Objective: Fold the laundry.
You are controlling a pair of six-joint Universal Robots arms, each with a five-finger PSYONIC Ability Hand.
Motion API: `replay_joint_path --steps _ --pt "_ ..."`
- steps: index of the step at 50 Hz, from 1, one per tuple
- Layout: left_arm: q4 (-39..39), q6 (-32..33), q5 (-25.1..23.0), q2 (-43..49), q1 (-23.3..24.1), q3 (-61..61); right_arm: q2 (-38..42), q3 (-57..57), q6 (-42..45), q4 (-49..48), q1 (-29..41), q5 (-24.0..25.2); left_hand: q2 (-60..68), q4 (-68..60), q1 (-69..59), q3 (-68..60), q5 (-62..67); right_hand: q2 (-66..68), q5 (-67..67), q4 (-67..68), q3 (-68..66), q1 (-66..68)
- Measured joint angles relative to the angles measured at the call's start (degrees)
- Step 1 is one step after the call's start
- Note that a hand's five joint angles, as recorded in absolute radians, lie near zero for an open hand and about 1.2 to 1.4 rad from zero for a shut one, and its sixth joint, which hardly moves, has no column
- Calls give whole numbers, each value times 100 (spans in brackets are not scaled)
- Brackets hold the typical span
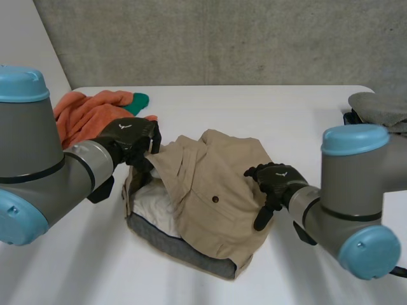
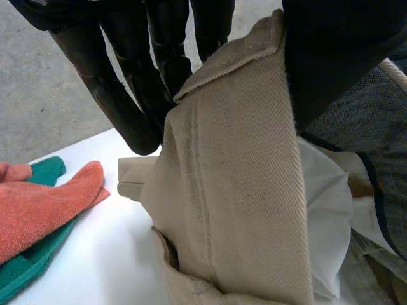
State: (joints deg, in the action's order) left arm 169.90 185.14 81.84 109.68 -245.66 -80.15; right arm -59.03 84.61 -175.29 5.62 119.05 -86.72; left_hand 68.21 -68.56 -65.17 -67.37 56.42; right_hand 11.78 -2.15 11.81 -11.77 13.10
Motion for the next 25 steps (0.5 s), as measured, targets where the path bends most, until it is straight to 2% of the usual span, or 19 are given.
replay_joint_path --steps 2,6,8,13,18,25 --pt "8 15 -19 -23 -6 -13 99 -11 66 -115 57 -110 0 0 0 0 0 412 -340 334 -411 317" --pt "17 32 -46 -102 -16 -38 280 -13 252 -512 175 -444 0 0 0 0 0 4538 -4224 4322 -4335 4217" --pt "18 31 -49 -138 -18 -49 251 26 278 -757 196 -585 0 0 0 0 0 5379 -5120 5309 -5299 4883" --pt "24 25 -44 -256 -39 -83 -55 90 228 -1418 163 -662 0 0 0 0 0 5493 -5454 5653 -5600 5050" --pt "81 -38 -5 -505 -50 -149 -323 -210 173 -2289 4 -400 0 0 0 0 0 5493 -5477 5661 -5609 5050" --pt "525 -655 263 -1038 411 -565 175 -1471 179 -2876 -149 226 0 -1 0 0 0 5493 -5547 5663 -5609 5111"
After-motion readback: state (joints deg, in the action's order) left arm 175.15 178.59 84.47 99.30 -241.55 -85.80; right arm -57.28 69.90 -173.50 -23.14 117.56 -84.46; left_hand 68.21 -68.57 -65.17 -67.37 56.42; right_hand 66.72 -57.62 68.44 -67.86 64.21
